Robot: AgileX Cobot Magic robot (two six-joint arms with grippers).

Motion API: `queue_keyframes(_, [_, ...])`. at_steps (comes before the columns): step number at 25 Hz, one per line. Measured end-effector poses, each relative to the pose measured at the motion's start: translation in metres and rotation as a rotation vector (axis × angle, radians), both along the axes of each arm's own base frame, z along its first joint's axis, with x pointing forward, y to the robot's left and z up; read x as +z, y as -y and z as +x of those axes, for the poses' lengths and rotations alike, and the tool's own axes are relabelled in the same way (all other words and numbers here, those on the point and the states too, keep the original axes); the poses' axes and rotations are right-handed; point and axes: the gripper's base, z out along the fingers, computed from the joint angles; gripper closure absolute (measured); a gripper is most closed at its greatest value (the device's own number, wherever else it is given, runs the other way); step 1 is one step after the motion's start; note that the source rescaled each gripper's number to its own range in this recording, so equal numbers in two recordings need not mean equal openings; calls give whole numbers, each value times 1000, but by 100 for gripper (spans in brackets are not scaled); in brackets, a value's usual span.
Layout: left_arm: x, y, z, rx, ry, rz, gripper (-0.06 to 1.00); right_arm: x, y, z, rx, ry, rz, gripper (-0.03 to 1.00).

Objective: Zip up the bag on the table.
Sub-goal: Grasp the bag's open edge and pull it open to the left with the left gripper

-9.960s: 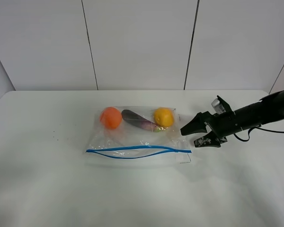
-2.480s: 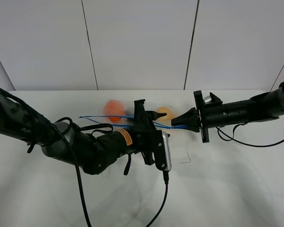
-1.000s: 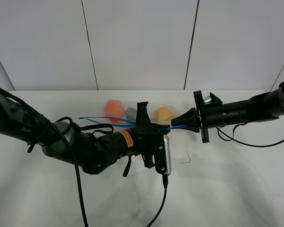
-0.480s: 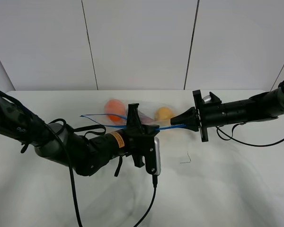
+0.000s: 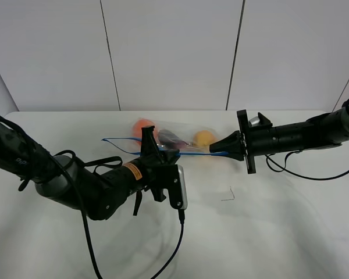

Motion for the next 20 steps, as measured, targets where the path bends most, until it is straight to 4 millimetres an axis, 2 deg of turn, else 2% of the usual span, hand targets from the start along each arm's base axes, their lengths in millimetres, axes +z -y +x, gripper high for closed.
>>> queue_keyframes(5, [-2,-8,0,64,20,12,94,0,0,0,0,0,0,96])
queue_keyframes(14, [-20,-36,-22,101,-4,76,94,0,0,-2,26,-1,-5,96])
queue_keyframes(20, [-20,-55,-13,182,11,74,94,0,0,-2,22,-1,-1,96])
